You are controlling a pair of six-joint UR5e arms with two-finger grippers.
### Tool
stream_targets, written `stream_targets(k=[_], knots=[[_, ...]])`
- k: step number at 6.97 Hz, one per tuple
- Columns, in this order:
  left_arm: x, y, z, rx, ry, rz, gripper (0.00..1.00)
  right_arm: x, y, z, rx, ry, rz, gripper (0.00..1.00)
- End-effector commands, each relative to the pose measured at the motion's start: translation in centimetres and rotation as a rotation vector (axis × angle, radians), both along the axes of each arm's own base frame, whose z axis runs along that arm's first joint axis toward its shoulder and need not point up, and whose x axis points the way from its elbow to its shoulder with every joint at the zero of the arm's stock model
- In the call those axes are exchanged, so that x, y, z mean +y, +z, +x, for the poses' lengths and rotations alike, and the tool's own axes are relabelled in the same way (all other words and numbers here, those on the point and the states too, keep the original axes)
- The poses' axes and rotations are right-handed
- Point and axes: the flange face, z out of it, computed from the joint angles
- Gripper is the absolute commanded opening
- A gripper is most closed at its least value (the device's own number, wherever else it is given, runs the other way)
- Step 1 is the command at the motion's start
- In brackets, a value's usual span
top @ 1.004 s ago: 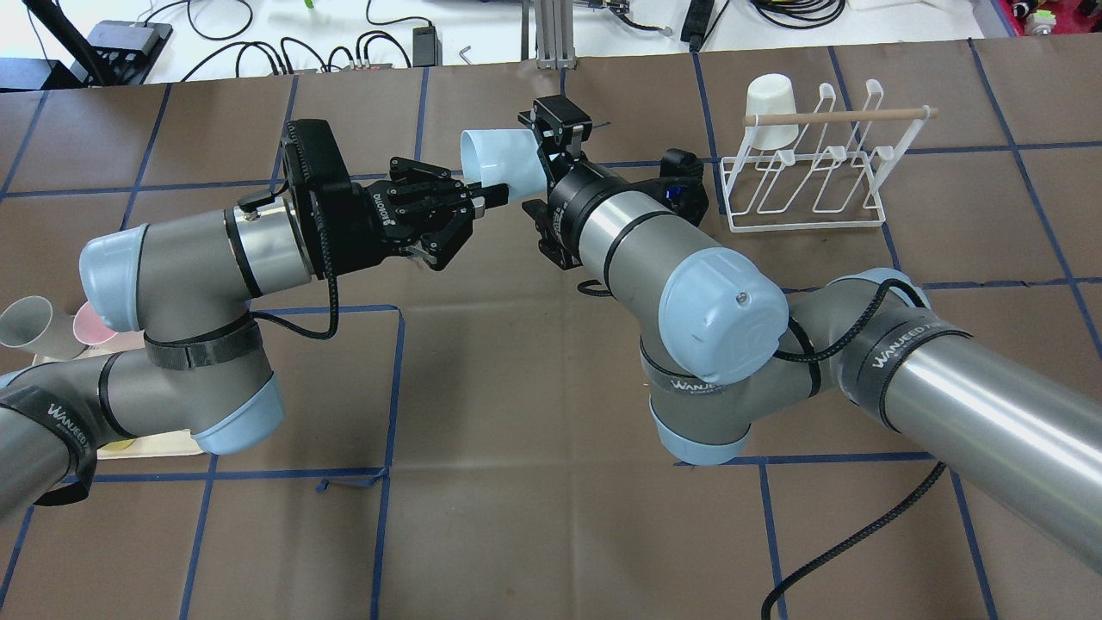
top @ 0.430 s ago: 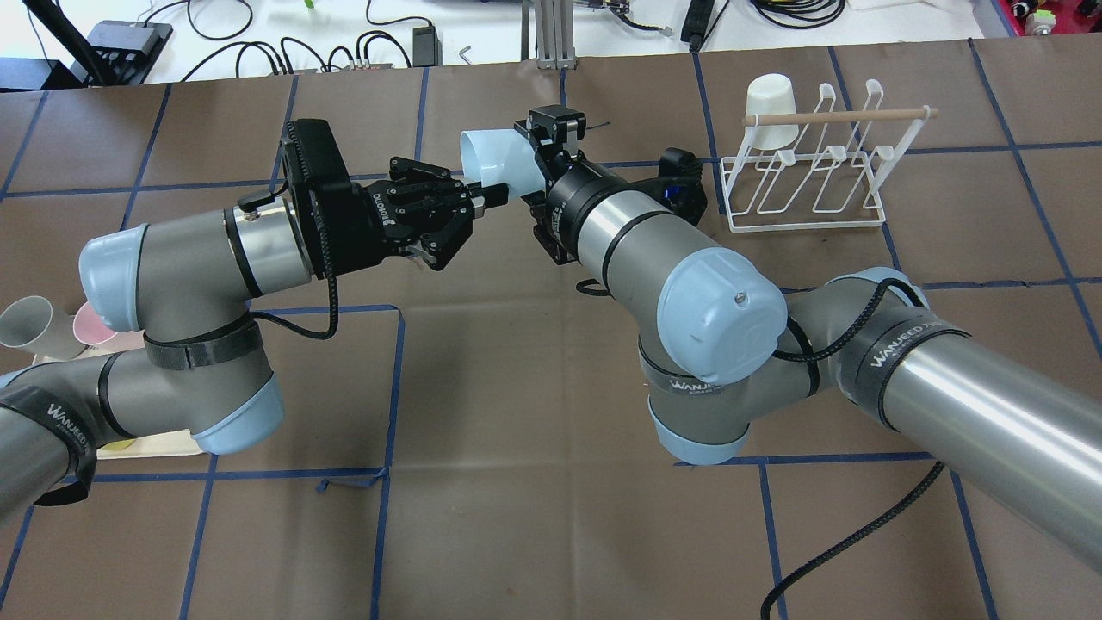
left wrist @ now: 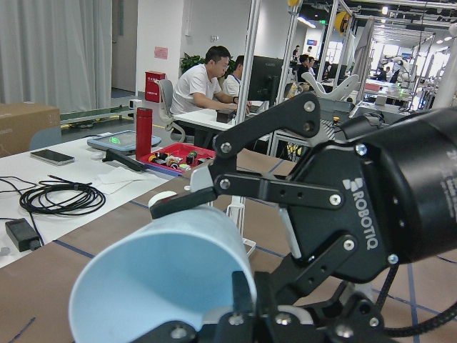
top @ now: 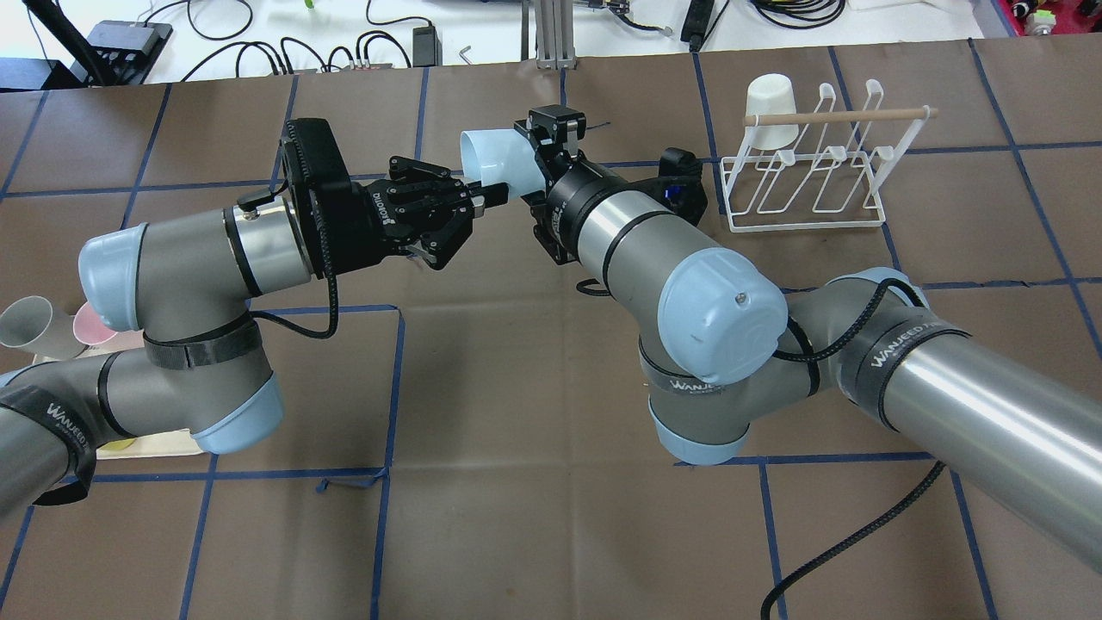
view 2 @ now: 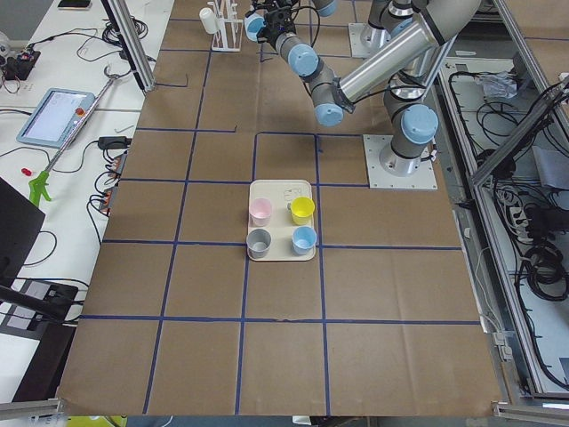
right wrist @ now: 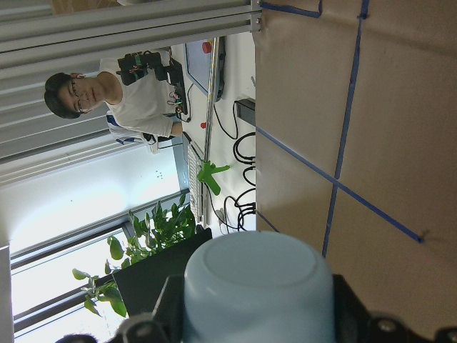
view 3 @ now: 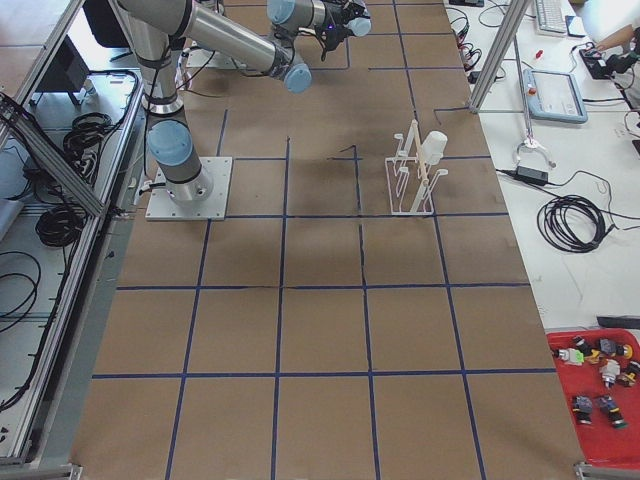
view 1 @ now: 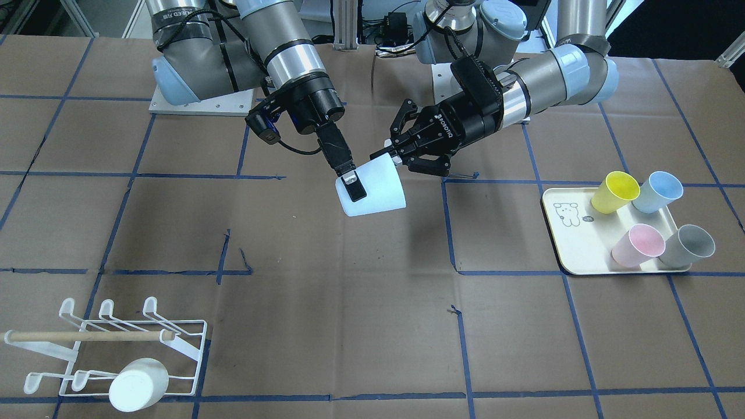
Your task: Transfer IKEA cup to right arm and place on rack
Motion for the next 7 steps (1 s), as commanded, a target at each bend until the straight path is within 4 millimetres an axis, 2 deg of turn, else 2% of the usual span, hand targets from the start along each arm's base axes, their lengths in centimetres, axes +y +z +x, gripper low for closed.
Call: stream_targets(k=[1,2,4,5,6,7], knots=[[-0.1,0.2,0.0,0.020,0.013,0.044,0.95,0.0,0.0,0.0,0.000,-0.001,0.000,0.33],[-0.2,0.3,0.2,0.021,0.017,0.046,0.99,-0.1,0.0,0.0,0.001,-0.002,0.000,0.30],[-0.4,0.8,1.3,0.019,0.044,0.037,0.99,-0.3,0.2,-0.1,0.002,-0.002,-0.008,0.25],[-1.4,0.9,4.5,0.024,0.111,0.037,0.99,-1.0,0.6,-0.4,0.005,-0.010,-0.023,0.20],[-2.1,0.9,8.1,0.032,0.187,0.042,0.99,-2.4,0.4,-1.5,0.004,-0.035,-0.025,0.19],[-2.5,0.6,8.7,0.041,0.210,0.084,0.99,-4.8,-0.3,-4.4,0.028,-0.088,-0.032,0.19]])
